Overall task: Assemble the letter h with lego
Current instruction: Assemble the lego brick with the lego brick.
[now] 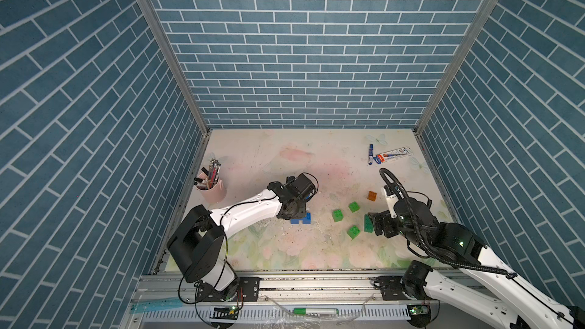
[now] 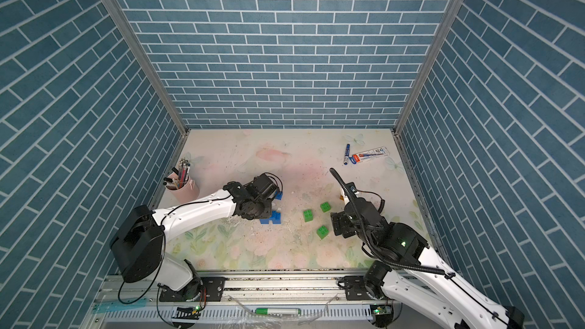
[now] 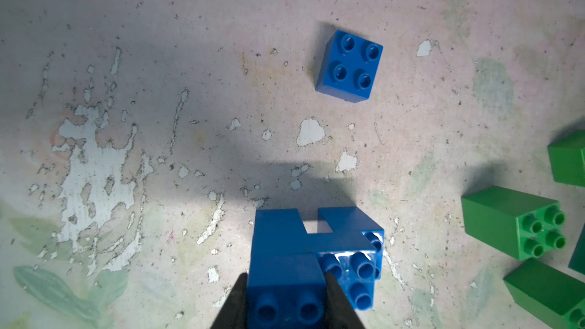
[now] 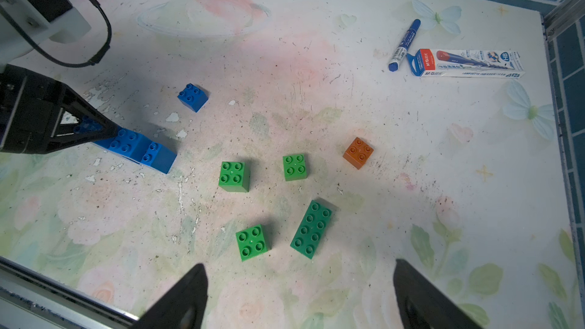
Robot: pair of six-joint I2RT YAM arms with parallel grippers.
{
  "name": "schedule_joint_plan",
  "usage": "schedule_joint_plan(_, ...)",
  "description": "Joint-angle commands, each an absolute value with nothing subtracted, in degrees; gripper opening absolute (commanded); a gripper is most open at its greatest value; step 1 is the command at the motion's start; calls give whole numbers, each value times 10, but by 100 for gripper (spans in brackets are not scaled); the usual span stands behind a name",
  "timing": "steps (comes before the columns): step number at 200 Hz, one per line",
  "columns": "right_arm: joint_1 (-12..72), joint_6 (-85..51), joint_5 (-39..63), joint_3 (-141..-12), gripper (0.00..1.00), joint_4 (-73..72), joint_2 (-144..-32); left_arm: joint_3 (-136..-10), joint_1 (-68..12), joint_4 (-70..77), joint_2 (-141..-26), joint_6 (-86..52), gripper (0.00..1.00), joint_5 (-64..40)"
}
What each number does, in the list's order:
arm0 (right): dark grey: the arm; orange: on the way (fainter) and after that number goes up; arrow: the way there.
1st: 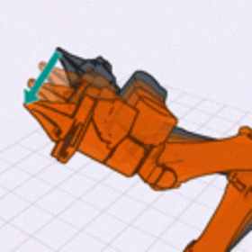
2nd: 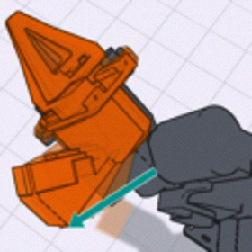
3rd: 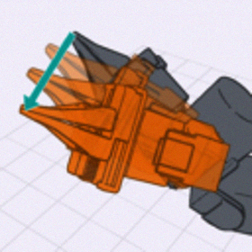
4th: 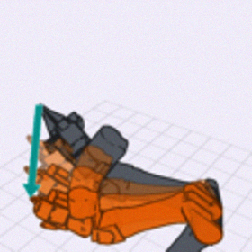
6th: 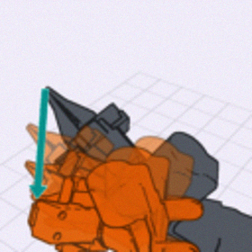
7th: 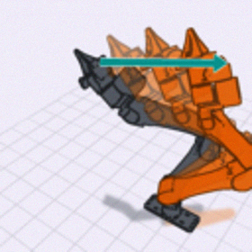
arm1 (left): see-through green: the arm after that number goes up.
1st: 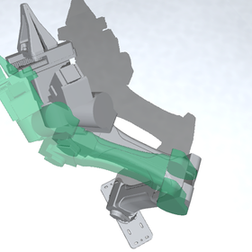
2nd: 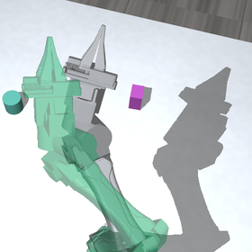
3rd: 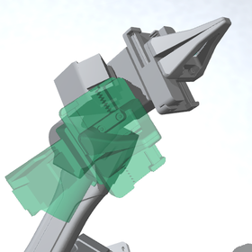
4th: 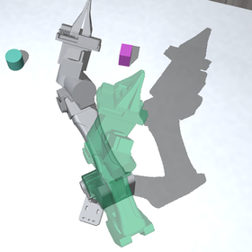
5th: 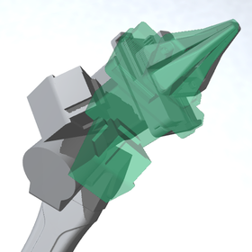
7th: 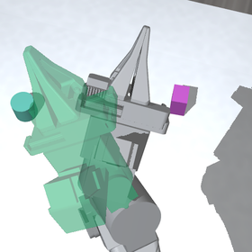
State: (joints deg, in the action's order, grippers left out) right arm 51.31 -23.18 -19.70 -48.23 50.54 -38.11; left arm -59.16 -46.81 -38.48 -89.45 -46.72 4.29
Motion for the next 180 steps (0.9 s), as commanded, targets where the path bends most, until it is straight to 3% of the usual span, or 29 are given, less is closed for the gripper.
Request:
schedule_joint_plan(1,512,-241,-194,-477,91,502,-385,-533,-471,-414,-948,-465,0,17)
schedule_joint_plan(147,512,-240,-185,-477,91,502,-395,-511,-476,-413,-996,-465,0,-19)
schedule_joint_plan(180,512,-240,-185,-476,91,502,-396,-535,-476,-441,-977,-459,17,-10)
